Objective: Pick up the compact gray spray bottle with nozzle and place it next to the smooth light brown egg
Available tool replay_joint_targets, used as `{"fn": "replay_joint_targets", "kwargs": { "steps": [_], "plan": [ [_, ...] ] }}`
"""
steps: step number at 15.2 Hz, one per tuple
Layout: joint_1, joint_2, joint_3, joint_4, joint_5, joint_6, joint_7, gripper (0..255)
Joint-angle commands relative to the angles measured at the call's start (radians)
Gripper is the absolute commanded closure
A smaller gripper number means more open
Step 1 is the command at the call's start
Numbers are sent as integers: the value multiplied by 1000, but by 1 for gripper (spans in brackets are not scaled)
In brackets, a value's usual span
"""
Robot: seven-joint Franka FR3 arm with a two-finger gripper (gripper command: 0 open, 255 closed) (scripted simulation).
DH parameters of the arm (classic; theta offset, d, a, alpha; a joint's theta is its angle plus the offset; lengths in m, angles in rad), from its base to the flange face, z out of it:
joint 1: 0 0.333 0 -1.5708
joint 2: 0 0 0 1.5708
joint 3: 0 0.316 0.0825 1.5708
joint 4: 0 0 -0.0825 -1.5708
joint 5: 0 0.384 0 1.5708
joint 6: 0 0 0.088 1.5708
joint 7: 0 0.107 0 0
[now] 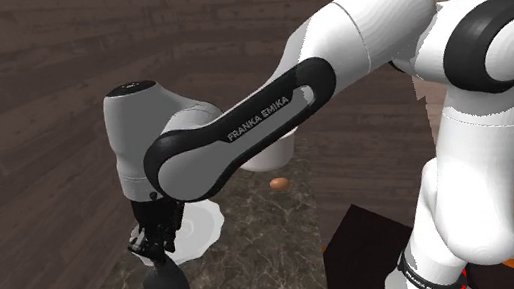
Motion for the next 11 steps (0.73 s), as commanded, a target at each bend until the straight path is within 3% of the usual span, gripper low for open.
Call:
{"fn": "replay_joint_targets", "kwargs": {
  "steps": [1, 11],
  "plan": [
    [0, 0, 0, 0, 0, 0, 0, 255],
    [-4, -39, 2, 77, 19, -113, -10, 255]
  ]
}}
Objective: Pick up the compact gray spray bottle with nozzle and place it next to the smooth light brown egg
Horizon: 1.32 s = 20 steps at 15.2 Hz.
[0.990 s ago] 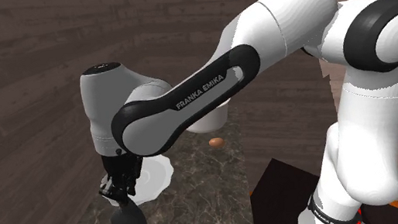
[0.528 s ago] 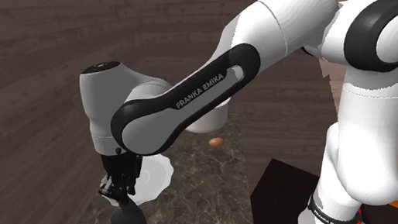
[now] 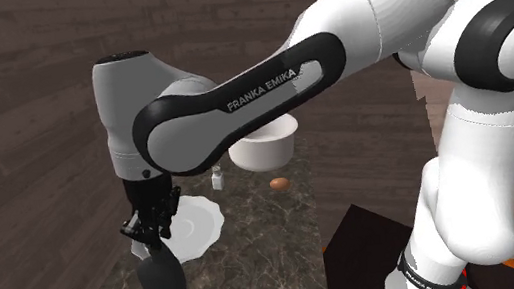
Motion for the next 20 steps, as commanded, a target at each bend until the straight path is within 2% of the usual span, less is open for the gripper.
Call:
{"fn": "replay_joint_targets", "kwargs": {
  "steps": [1, 20],
  "plan": [
    [0, -7, 1, 18, 3, -25, 0, 255],
    [0, -25, 3, 254, 10, -277, 1, 255]
  ]
}}
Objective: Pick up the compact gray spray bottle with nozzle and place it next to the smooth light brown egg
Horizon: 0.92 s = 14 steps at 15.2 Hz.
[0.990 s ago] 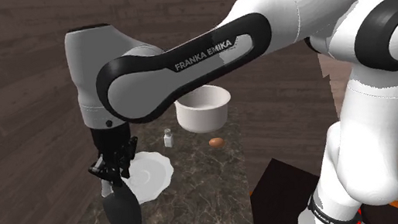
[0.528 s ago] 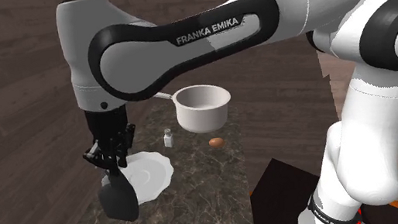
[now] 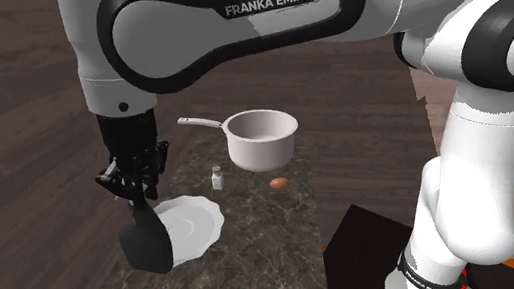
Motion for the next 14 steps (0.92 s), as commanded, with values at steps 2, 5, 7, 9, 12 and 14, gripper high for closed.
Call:
{"fn": "replay_joint_targets", "kwargs": {
  "steps": [2, 5, 7, 9, 12, 14],
  "plan": [
    [0, -2, 0, 37, 1, -38, 0, 255],
    [2, 6, 1, 86, -3, -81, 4, 255],
    [4, 12, 2, 120, -6, -110, 6, 255],
    [6, 20, 3, 157, -9, -139, 9, 255],
    [10, 34, 5, 215, -15, -184, 14, 255],
    [14, 45, 7, 257, -20, -216, 17, 255]
  ]
}}
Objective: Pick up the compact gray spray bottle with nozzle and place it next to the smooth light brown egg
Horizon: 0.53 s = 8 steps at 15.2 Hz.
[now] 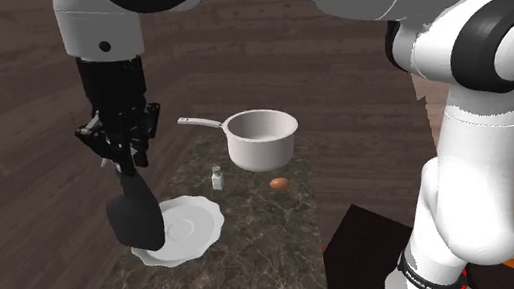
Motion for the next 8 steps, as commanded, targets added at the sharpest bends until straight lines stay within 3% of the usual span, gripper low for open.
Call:
{"fn": "replay_joint_targets", "kwargs": {
  "steps": [1, 8],
  "plan": [
    [3, 10, 1, 42, -5, -32, 3, 255],
    [25, 69, 8, 216, -32, -153, 19, 255]
  ]
}}
